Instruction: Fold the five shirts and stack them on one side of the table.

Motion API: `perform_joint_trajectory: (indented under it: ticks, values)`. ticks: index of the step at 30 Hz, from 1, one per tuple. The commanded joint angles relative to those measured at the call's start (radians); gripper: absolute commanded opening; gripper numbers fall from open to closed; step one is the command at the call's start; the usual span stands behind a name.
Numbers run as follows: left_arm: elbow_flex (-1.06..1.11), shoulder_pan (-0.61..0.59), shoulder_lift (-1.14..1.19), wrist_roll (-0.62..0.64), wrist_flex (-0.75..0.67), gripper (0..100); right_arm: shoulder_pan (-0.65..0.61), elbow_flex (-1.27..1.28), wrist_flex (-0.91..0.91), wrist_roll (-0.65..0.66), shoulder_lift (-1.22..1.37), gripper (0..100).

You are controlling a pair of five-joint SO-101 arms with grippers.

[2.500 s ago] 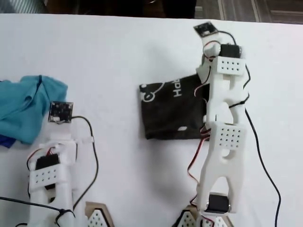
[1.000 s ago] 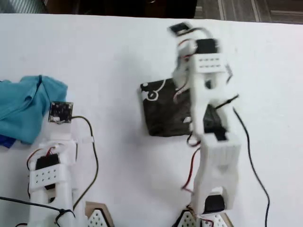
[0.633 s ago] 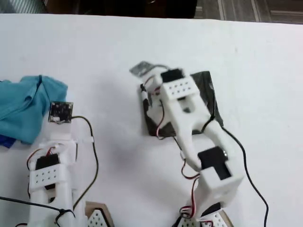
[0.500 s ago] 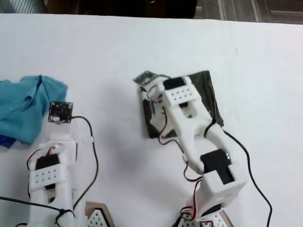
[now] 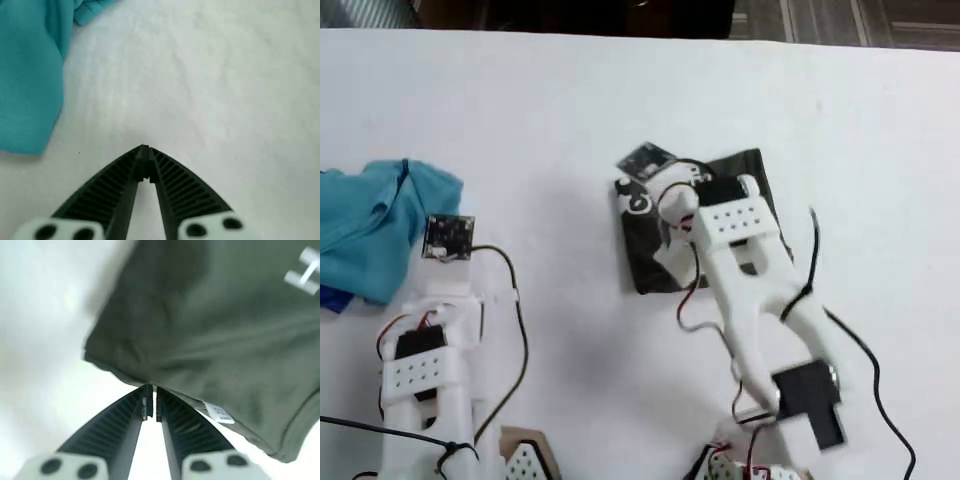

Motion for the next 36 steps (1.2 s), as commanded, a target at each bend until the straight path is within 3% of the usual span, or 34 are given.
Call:
perform_joint_trajectory:
  ticks: [1,6,12,18,24,30,36]
  values:
    - [-0.002,-0.006,-0.015,-0.002,-0.017,3,-0.09,0.012,-0.012,0.002,-0.093,2.0]
    - [-0.002,-0.006,-0.015,-0.002,-0.017,3,-0.177,0.074,-0.113,0.0,-0.036,2.0]
    - [-0.002,-0.006,-0.015,-0.002,-0.017,3,-0.147,0.109,-0.196,0.0,0.11,2.0]
    - [-0.002,-0.006,-0.015,-0.002,-0.017,3,-0.125,0.077,-0.177,0.008,0.142,2.0]
    - [-0.002,-0.006,-0.015,-0.002,-0.017,3,-0.116,-0.011,-0.038,0.009,-0.054,2.0]
    - [-0.002,-0.006,-0.015,-0.002,-0.017,3,0.093,-0.005,-0.001,0.002,-0.298,2.0]
    - [-0.002,-0.006,-0.015,-0.002,-0.017,3,0.329,0.215,-0.237,0.003,-0.277,2.0]
